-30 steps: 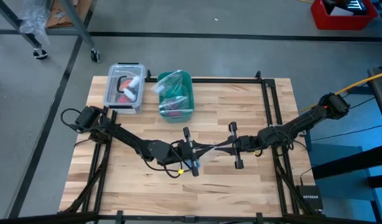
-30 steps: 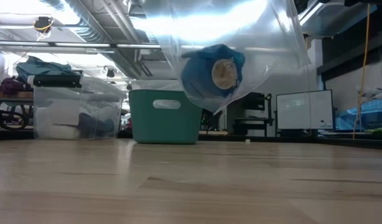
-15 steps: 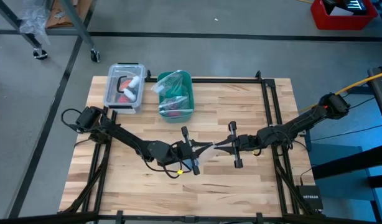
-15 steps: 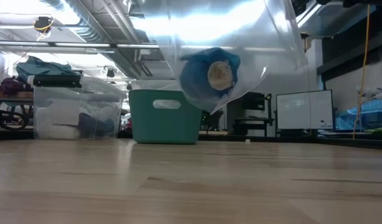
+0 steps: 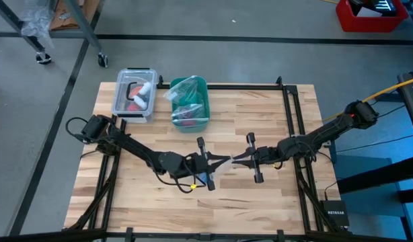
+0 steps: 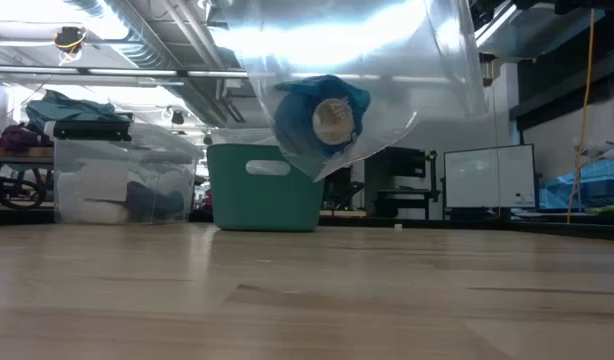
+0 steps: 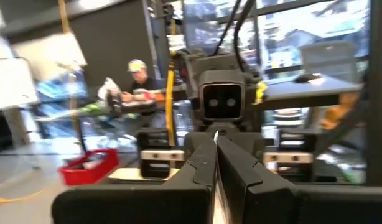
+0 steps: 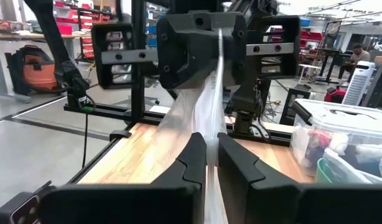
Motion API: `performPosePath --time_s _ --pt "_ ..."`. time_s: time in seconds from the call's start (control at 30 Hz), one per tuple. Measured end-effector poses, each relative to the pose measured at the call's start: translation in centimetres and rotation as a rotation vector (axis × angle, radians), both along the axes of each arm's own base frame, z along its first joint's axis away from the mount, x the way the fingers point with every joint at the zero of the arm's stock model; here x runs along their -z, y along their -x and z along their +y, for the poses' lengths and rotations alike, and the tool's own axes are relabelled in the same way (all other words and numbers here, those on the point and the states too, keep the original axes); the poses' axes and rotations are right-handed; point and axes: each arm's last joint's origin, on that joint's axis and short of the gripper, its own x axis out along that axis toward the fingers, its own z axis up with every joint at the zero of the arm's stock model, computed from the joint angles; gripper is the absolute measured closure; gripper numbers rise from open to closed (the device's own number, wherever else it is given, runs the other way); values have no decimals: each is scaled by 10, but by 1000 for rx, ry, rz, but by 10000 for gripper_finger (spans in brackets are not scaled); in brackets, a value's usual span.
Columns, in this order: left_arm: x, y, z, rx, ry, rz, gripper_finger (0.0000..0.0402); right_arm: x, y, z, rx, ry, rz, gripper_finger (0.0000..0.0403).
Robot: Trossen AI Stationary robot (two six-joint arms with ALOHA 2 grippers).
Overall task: Roll bandage
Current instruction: Close the transparent zip bag
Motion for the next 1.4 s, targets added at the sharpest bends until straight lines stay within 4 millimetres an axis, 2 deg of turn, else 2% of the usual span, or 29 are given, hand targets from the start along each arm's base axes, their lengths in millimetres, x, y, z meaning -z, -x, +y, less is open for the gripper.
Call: performPosePath --time_s 0.27,0.5,0.6,0.73,0.9,1.2,1.4 --pt "5 -5 6 85 205 18 378 -2 0 0 6 -2 -36 372" --pt "7 -7 10 101 203 27 348 -3 0 0 9 -4 -43 372" --pt "8 -7 10 98 178 35 359 -4 0 0 9 -5 -45 372" --pt "8 -7 10 90 152 40 395 -4 0 -1 23 -5 -46 372" --pt "8 -7 10 88 147 41 399 -4 0 -2 54 -7 -46 370" --pt "8 -7 9 89 146 47 401 -5 0 -2 56 -7 -53 298" --pt "8 -7 9 89 146 47 401 -6 0 -2 57 4 -69 287"
